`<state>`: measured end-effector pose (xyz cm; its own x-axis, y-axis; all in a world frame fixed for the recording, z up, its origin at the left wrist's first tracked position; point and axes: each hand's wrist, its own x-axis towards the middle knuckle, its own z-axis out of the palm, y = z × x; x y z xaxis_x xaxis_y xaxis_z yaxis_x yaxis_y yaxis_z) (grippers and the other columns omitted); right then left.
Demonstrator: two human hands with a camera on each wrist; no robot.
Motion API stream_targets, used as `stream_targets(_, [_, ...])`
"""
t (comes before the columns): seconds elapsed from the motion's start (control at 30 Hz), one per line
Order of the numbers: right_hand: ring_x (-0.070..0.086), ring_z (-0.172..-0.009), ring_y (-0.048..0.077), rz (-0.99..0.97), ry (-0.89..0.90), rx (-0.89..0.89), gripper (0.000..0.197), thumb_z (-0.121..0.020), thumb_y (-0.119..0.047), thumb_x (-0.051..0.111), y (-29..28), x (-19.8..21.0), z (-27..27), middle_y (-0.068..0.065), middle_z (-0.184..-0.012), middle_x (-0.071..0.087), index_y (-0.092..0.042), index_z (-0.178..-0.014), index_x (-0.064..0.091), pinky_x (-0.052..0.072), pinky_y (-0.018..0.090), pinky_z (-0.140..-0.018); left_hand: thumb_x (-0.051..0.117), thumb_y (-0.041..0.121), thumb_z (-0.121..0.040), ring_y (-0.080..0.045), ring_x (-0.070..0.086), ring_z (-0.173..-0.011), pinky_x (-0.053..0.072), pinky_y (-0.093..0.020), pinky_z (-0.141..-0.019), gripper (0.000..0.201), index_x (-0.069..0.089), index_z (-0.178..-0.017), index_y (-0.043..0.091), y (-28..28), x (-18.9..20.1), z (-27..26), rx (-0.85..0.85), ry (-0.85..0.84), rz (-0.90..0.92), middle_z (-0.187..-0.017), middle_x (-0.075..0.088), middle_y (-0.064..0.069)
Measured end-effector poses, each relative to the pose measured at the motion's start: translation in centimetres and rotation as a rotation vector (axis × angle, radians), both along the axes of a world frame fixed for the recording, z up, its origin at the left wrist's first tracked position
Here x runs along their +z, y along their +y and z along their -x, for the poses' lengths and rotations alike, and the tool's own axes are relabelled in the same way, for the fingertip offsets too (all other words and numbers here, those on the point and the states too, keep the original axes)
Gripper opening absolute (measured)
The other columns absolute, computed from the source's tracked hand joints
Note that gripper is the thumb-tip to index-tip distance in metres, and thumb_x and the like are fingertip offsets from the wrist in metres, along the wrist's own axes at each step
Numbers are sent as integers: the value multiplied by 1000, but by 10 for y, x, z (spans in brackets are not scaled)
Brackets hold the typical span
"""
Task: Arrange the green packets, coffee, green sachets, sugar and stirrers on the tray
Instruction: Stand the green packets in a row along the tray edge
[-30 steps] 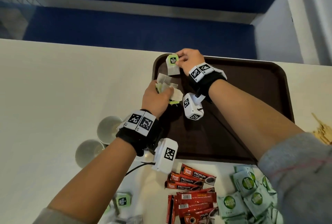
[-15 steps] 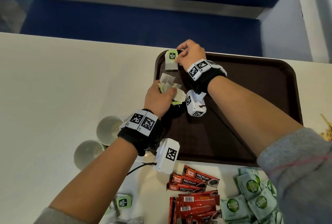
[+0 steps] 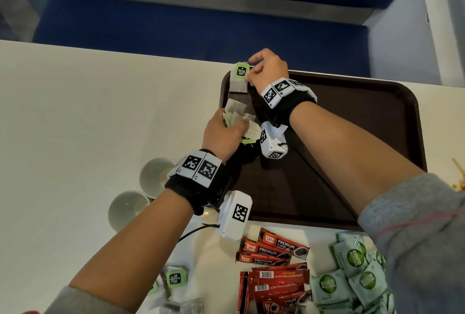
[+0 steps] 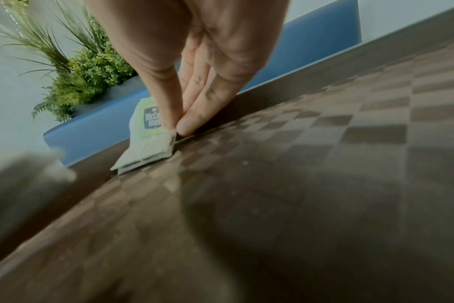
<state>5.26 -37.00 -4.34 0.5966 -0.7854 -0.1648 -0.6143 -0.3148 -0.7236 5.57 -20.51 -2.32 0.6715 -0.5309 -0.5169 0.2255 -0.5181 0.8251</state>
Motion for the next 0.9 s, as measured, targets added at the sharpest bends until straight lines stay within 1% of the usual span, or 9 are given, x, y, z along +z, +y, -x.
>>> stream_targets(0.07, [66, -89, 11, 4, 7, 1, 26, -83, -9, 67, 1, 0, 1, -2, -76, 68, -11, -107, 58, 40, 13, -77, 61, 35, -65, -23, 67, -91, 53, -47, -89, 38, 60, -99, 18, 0, 2, 0, 4, 8, 6, -97, 70, -5])
stream_targets(0.17, [64, -91, 8, 6, 20, -4, 25, -84, -9, 66, 1, 2, 1, -8, -70, 64, -12, -108, 58, 37, 9, -70, 60, 35, -64, -23, 67, -91, 52, -47, -89, 38, 59, -98, 18, 1, 3, 0, -1, 3, 7, -98, 69, -5])
stream_targets(0.27, [65, -92, 9, 11, 21, -4, 24, -85, -8, 65, 1, 4, 1, -4, -75, 67, -12, -108, 58, 38, 12, -74, 60, 36, -64, -23, 67, -92, 52, -47, -90, 38, 59, -98, 18, 1, 5, -1, -5, 2, 7, -98, 69, -5])
stream_targets(0.43, [65, -91, 10, 10, 34, -2, 25, -84, -8, 65, 1, 3, 2, 1, -81, 71, -12, -108, 58, 39, 14, -74, 58, 36, -65, -24, 66, -91, 52, -47, -89, 40, 59, -99, 16, 2, 7, 0, -13, -11, 15, -98, 69, -7])
stream_targets(0.6, [63, -89, 8, -3, 36, 6, 27, -83, -9, 66, 0, 5, 5, -9, -68, 63, -11, -108, 57, 38, 14, -74, 60, 35, -67, -23, 66, -92, 52, -46, -90, 35, 58, -99, 19, 3, 6, -1, -9, 0, 17, -98, 69, -5])
stream_targets(0.7, [62, -84, 5, -2, 28, 8, 28, -83, -11, 68, -1, 7, 8, -2, -79, 70, -11, -109, 57, 39, 14, -76, 66, 28, -78, -23, 66, -93, 52, -45, -91, 30, 59, -104, 16, 3, 3, -2, -8, -3, 10, -100, 69, -5])
stream_targets(0.73, [62, -83, 5, 1, 20, 4, 28, -83, -13, 69, 0, 7, 9, -2, -81, 70, -12, -108, 57, 40, 15, -77, 66, 25, -82, -23, 66, -94, 51, -45, -91, 27, 59, -106, 15, 3, 2, -3, -7, -8, 8, -101, 69, -6])
stream_targets(0.8, [65, -82, 8, -18, -5, 9, 25, -82, -22, 71, 3, 9, 11, -3, -82, 70, -16, -102, 58, 46, 18, -78, 64, 24, -85, -23, 65, -94, 51, -45, -91, 25, 59, -107, 13, 3, 0, -4, -14, -27, 6, -102, 69, -7])
stream_targets(0.9, [67, -77, 13, -203, -11, 147, 25, -84, -40, 66, 11, 20, 19, 0, -84, 70, -18, -95, 63, 56, 25, -77, 66, 35, -78, -23, 66, -92, 52, -44, -89, 35, 61, -104, 12, 4, 2, -5, -16, -47, 40, -99, 70, -6])
